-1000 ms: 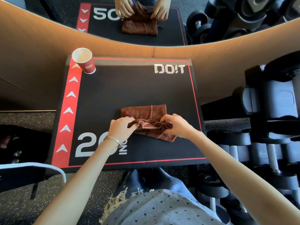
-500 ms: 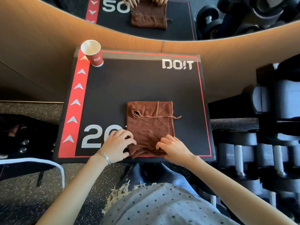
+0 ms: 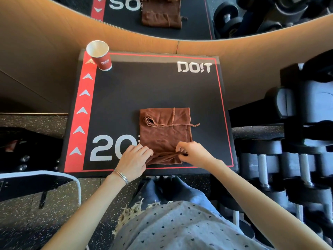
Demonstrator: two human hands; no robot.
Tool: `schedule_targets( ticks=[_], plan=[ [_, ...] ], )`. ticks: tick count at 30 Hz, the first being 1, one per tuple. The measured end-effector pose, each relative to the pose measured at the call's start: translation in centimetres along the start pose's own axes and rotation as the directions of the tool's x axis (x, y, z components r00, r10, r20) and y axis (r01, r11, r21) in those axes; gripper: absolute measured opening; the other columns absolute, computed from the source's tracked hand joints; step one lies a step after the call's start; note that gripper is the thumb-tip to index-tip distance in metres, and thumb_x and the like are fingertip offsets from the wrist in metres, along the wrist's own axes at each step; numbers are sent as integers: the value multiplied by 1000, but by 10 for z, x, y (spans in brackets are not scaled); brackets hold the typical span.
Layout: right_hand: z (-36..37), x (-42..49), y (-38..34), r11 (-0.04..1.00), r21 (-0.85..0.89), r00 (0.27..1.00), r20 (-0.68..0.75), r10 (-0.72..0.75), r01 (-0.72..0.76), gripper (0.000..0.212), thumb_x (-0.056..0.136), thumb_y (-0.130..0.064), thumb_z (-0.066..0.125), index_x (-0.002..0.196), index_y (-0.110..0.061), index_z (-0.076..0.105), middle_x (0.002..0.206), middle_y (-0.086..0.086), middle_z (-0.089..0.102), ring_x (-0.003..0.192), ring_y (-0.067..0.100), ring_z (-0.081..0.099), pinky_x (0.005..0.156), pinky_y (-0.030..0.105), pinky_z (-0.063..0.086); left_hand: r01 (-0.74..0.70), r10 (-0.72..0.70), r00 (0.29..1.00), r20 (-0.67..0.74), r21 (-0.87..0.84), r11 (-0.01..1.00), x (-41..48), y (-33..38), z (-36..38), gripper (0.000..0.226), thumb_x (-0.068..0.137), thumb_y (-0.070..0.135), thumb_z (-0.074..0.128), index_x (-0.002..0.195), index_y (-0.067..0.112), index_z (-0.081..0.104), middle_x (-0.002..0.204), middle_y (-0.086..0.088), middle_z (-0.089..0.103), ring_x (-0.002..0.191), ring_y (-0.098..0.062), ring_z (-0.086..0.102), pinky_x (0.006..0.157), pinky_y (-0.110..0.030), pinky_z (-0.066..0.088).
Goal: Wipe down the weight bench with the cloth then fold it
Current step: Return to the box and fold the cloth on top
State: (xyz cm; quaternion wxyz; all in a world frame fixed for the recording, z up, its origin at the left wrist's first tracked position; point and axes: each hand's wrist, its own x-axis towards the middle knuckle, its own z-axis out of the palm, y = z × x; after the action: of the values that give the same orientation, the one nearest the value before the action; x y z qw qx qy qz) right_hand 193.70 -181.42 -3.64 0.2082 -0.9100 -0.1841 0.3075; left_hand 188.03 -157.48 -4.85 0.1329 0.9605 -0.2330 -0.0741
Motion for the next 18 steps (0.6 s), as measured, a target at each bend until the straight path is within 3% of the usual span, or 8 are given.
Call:
schedule_targets(
  ticks=[4,7,11,15,18],
  plan=[
    [2,-2,0,997,-72,999,-10,-39,38,21,90,-17,53,111,-16,54,93,4,69,81,28,61,71,31,44,43,-47,996,-71,-66,997,-5,-1,3,21,56,9,74,72,20,64,74,10,64,69,-17,62,83,-27,36],
    [10,-9,0,996,-63,997,-41,-65,63,19,89,-15,53,108,-18,58,97,0,65,85,23,59,70,29,42,39,-46,997,-61,-102,994,-10,-5,4,14,61,13,76,70,20,67,79,11,66,76,-14,64,93,-35,42],
    [24,-19,-1,983,-134,992,10,-127,127,20,86,-13,56,104,-19,64,111,-2,57,104,17,52,81,32,47,52,-49,998,49,-66,996,-12,-7,-1,19,58,18,79,71,23,67,86,11,64,86,-15,64,90,-50,45],
    [32,-20,-4,956,-236,981,-44,-190,175,31,82,-22,66,111,-16,61,116,3,54,106,22,48,82,35,44,49,-51,988,146,16,999,-9,1,-3,40,52,41,82,84,26,65,92,9,61,87,-18,61,80,-43,48],
    [34,-19,-7,941,-289,975,-79,-207,176,36,80,-24,70,113,-14,61,115,7,55,104,26,50,79,37,46,118,-120,984,135,24,993,-5,10,3,48,58,50,79,95,23,65,98,7,60,94,-19,57,84,-40,42]
  ],
)
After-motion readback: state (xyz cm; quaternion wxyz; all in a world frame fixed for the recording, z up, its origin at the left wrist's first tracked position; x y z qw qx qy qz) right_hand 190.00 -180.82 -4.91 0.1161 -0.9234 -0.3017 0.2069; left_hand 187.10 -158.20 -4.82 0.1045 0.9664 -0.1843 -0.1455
